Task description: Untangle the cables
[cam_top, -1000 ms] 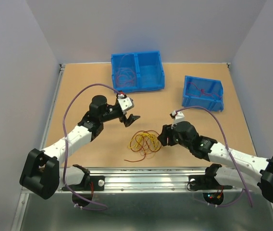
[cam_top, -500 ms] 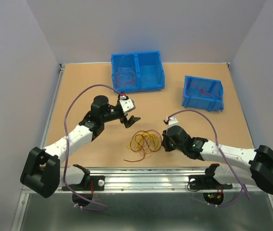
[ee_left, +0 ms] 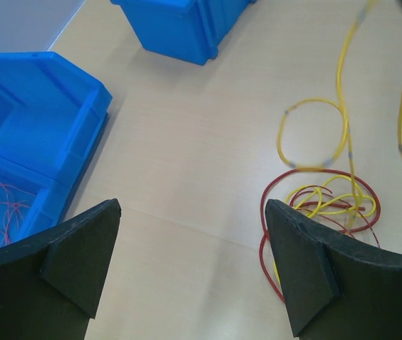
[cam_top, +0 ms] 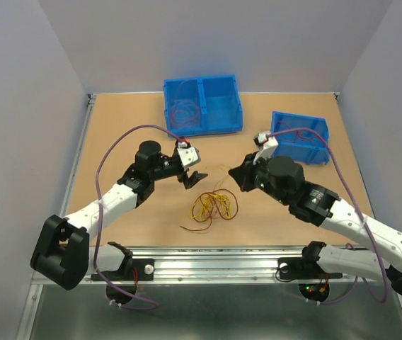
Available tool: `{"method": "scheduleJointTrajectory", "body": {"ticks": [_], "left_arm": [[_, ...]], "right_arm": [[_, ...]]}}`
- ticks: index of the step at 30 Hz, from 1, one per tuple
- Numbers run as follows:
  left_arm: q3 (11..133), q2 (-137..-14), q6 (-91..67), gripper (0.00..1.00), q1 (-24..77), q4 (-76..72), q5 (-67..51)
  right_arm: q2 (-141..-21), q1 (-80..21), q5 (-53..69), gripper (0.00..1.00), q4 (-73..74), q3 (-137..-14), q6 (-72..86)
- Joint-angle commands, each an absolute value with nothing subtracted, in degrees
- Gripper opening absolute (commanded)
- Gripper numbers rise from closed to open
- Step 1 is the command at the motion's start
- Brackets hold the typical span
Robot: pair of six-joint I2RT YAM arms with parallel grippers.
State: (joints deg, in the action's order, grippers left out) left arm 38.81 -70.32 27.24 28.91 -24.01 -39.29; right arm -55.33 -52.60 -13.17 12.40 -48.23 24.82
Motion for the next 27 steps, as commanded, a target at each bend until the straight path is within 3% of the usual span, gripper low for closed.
{"method": "scheduleJointTrajectory", "body": {"ticks": [1,15,27], "left_arm": [[38.24,-67.86,26.81,0.95,29.27,-27.5,-38.59],[36.83,-66.97,25.84,0.95,29.09,-30.59,-38.32],[37.7,-70.74,26.28,0.95,29.18,-30.5,-41.47]], "right_arm": [[-55.71,-53.09,-17.48,0.01,18.0,-61.83,22.42],[-65.73,-53.0,-37.08,0.0,16.18,-87.95,11.17],[-79.0,-52.82,-43.86,0.01,5.37,-105.28,-1.56]]}}
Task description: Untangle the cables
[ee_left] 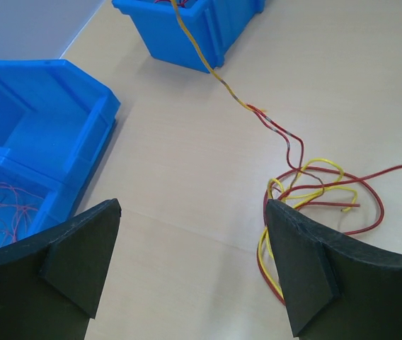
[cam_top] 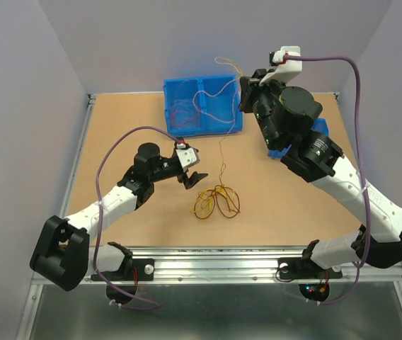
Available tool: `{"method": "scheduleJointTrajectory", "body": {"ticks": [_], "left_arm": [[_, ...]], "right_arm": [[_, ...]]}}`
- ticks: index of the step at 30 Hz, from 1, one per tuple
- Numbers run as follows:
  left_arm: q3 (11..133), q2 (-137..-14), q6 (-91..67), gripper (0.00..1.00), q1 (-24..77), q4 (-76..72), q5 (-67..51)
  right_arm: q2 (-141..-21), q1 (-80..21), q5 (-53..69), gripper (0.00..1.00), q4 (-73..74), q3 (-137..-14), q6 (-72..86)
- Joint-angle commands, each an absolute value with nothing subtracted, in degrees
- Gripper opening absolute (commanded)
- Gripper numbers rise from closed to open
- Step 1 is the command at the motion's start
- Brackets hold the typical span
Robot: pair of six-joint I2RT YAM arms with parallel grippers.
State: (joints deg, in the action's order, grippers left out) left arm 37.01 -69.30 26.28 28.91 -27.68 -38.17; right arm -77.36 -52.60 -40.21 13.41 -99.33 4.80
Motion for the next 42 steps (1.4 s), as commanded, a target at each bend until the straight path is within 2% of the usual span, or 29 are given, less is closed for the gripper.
{"method": "scheduleJointTrajectory", "body": {"ticks": [1,8,12,17,19,24,28,29,31,32,39,42], "left_arm": [[37.97,-71.62,26.28,0.95,29.27,-30.41,-42.35],[42.97,-80.67,22.51,0.95,32.43,-31.81,-39.99],[47.71,-87.43,17.32,0.95,33.31,-33.92,-40.78],[48.6,-90.26,12.31,0.96,33.49,-40.85,-40.61],[50.62,-92.28,10.99,0.94,33.49,-42.63,-40.69],[53.17,-96.32,10.28,0.79,33.49,-41.05,-41.66],[55.98,-98.87,10.28,0.43,33.49,-38.33,-42.1],[56.86,-99.66,10.46,0.3,33.4,-37.45,-43.14],[59.67,-102.3,10.55,0.19,33.49,-34.64,-43.59],[60.81,-103.52,10.72,0.0,33.49,-33.32,-43.16],[66.16,-109.84,8.09,0.0,30.24,-28.23,-34.73],[70.38,-114.94,4.06,0.0,26.03,-24.8,-35.5]], "right_arm": [[-79.62,-52.82,-43.77,0.01,4.49,-106.08,-2.71],[-85.07,-52.38,-44.56,0.01,0.62,-111.62,-3.78],[-85.96,-52.21,-45.44,0.0,-3.32,-110.13,-3.43],[-85.52,-51.68,-45.61,0.0,-7.12,-106.18,-1.15],[-85.78,-51.59,-45.88,0.0,-8.0,-105.73,-0.53],[-88.32,-50.63,-47.11,0.01,-8.26,-108.71,-1.14],[-90.08,-49.14,-45.88,0.01,-8.35,-111.08,-0.18],[-90.52,-48.87,-45.7,0.01,-8.35,-111.7,1.65],[-91.58,-48.61,-45.35,0.0,-8.35,-113.72,2.28],[-92.37,-48.52,-45.35,0.0,-8.35,-114.34,2.72],[-95.54,-46.59,-46.93,0.0,-8.35,-119.44,3.25],[-95.54,-45.18,-47.2,0.0,-8.35,-120.23,3.25]]}}
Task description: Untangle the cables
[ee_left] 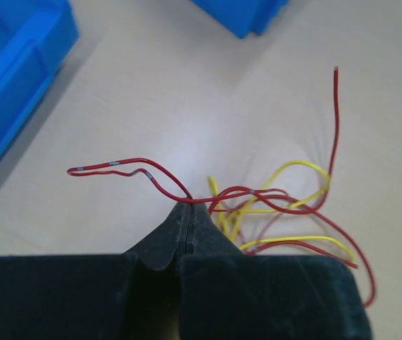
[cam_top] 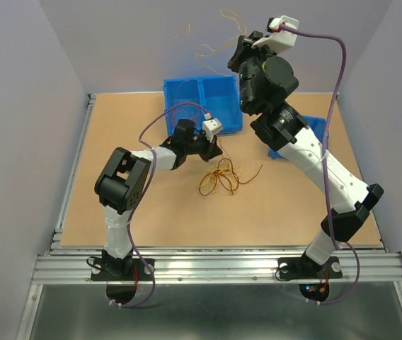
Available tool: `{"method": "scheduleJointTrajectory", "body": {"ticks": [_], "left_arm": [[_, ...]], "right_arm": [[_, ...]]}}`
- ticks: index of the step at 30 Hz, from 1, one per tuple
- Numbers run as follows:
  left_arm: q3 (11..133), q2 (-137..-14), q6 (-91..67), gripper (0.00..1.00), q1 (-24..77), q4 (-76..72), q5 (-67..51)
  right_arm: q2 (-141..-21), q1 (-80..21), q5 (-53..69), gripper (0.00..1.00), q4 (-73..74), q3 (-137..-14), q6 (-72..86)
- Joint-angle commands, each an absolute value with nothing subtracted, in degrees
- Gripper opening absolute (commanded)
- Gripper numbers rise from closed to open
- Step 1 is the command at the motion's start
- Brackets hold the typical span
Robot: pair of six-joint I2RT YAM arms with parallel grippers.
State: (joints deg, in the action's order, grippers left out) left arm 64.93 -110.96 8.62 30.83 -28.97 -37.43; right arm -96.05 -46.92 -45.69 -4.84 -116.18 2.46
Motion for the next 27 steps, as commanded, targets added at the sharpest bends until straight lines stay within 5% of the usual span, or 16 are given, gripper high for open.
{"method": "scheduleJointTrajectory", "body": {"ticks": [1,12,27], "left_arm": [[70.75,-115.4,3.26,0.0,24.88,-24.79,-36.29],[57.49,-100.74,2.37,0.0,22.15,-37.61,-38.58],[56.16,-98.44,3.16,0.0,20.39,-37.35,-38.14]], "right_arm": [[-95.71,-44.74,-47.2,0.0,-8.35,-120.06,3.25],[-99.48,-33.23,-38.94,0.01,-8.26,-109.25,11.25],[-115.48,-29.62,-35.33,0.01,-8.35,-106.88,17.4]]}}
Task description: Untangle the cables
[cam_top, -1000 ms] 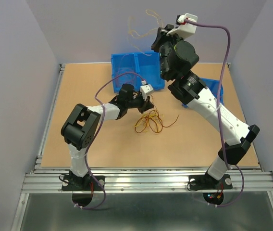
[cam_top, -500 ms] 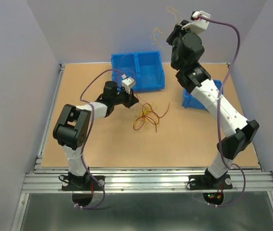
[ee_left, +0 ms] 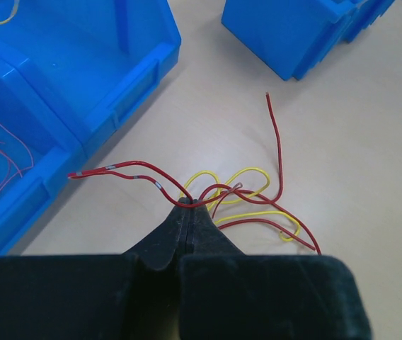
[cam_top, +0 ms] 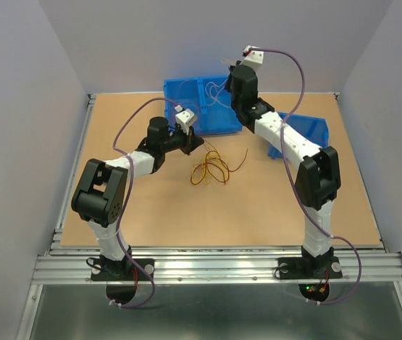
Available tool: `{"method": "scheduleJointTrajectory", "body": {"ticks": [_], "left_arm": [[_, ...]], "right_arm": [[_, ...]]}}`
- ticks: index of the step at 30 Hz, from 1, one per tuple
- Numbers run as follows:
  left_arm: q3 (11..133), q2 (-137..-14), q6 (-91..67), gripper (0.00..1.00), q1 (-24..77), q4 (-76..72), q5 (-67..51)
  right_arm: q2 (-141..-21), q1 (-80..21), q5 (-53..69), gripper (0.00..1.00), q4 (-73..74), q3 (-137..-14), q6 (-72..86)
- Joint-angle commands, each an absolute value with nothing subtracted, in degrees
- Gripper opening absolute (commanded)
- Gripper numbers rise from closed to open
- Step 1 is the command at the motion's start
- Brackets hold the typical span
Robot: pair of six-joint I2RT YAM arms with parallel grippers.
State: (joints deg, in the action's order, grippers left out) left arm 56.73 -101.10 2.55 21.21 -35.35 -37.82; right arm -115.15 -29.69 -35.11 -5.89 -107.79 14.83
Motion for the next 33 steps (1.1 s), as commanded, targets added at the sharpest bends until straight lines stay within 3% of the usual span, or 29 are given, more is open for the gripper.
{"method": "scheduleJointTrajectory", "body": {"ticks": [1,7,16,18,19,21,28,33], "left_arm": [[55.9,-98.0,3.08,0.0,19.96,-37.44,-38.14],[55.72,-97.65,2.72,0.0,19.34,-37.35,-38.94],[55.28,-96.86,3.16,0.0,19.25,-37.44,-38.67],[55.2,-97.03,3.25,0.0,19.25,-37.44,-38.67],[55.28,-97.03,3.25,0.0,19.25,-37.44,-38.67],[55.11,-96.95,3.34,0.0,19.25,-37.35,-38.67],[54.67,-96.15,3.78,0.0,19.25,-37.35,-39.02],[53.88,-94.31,3.69,0.0,19.25,-37.62,-40.86]], "right_arm": [[-116.62,-29.62,-36.64,0.01,-8.26,-106.44,17.66],[-120.05,-29.62,-42.27,0.0,-8.35,-104.59,17.23],[-125.06,-29.71,-38.41,0.01,-8.26,-105.64,12.31],[-125.07,-29.62,-34.99,0.14,-7.83,-105.73,10.64],[-124.72,-29.62,-33.24,0.31,-7.74,-105.56,10.2],[-123.67,-29.62,-32.79,0.44,-7.38,-105.12,9.93],[-113.39,-29.79,-26.91,0.58,-7.21,-96.52,9.75],[-100.93,-29.79,-12.32,0.63,-7.21,-82.66,12.29]]}}
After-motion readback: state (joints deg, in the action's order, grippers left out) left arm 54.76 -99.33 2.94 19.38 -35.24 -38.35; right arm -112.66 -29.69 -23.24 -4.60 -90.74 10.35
